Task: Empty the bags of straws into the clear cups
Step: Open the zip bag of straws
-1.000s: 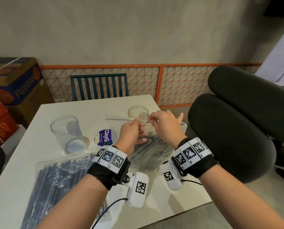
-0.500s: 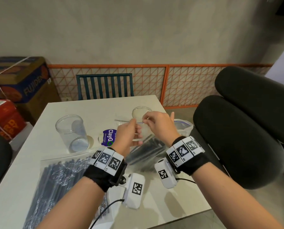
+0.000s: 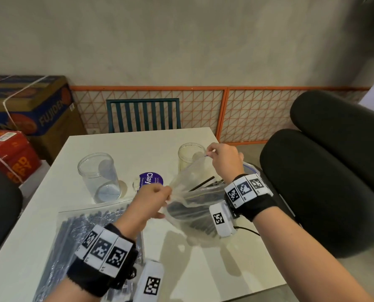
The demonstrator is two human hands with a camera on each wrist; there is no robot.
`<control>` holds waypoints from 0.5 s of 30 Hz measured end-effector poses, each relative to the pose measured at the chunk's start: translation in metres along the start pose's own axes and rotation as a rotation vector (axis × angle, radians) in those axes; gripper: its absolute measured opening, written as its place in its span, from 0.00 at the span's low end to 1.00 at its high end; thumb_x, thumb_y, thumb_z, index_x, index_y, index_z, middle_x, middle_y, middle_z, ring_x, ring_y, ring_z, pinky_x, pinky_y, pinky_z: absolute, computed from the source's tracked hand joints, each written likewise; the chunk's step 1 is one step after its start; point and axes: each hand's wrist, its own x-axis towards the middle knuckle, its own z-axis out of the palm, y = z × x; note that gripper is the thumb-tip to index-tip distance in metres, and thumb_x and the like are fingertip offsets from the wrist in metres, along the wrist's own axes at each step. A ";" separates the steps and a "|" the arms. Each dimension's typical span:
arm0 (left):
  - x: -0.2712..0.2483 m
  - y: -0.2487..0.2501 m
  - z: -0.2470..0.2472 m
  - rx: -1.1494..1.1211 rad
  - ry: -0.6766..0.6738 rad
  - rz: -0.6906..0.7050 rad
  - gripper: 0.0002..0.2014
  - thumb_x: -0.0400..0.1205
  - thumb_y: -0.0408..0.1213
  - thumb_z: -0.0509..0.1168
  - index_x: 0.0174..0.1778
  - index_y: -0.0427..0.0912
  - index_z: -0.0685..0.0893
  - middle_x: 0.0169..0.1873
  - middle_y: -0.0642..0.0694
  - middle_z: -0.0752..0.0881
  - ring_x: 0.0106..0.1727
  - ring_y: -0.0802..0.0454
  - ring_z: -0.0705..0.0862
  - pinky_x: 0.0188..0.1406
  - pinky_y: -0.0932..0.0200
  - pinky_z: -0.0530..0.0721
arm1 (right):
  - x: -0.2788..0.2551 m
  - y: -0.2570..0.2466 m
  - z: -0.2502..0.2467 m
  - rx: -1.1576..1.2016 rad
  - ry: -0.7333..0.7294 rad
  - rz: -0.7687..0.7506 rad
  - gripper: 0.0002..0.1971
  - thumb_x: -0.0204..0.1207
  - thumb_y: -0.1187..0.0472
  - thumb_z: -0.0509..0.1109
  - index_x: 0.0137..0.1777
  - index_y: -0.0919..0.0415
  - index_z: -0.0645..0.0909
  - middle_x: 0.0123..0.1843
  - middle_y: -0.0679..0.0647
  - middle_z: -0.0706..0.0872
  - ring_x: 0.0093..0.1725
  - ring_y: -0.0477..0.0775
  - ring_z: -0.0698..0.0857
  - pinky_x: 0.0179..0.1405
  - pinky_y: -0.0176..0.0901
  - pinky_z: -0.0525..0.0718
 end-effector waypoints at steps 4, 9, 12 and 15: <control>0.027 0.023 0.007 0.408 0.066 0.246 0.33 0.75 0.50 0.69 0.74 0.49 0.64 0.68 0.43 0.66 0.68 0.45 0.69 0.67 0.48 0.74 | -0.008 -0.013 0.000 0.015 -0.126 -0.173 0.08 0.80 0.61 0.64 0.48 0.53 0.85 0.48 0.48 0.87 0.55 0.53 0.80 0.70 0.66 0.65; 0.056 0.035 0.028 0.257 -0.139 0.167 0.19 0.87 0.42 0.52 0.35 0.39 0.80 0.32 0.42 0.82 0.37 0.45 0.82 0.28 0.58 0.77 | -0.022 -0.013 -0.026 -0.233 -0.112 -0.125 0.15 0.79 0.47 0.63 0.62 0.50 0.81 0.61 0.52 0.81 0.67 0.59 0.75 0.67 0.65 0.71; 0.065 0.024 0.033 0.089 -0.107 0.054 0.18 0.87 0.40 0.52 0.32 0.42 0.74 0.29 0.45 0.78 0.30 0.49 0.80 0.21 0.59 0.80 | -0.029 0.015 -0.046 -0.384 -0.176 0.217 0.19 0.80 0.48 0.60 0.69 0.52 0.72 0.70 0.60 0.70 0.70 0.67 0.70 0.65 0.67 0.70; 0.073 0.014 0.040 0.010 -0.123 -0.037 0.18 0.86 0.39 0.52 0.29 0.42 0.72 0.28 0.46 0.75 0.27 0.51 0.75 0.24 0.58 0.77 | -0.032 0.040 -0.046 -0.073 -0.157 0.264 0.10 0.81 0.63 0.56 0.55 0.60 0.77 0.56 0.62 0.79 0.57 0.67 0.80 0.53 0.55 0.81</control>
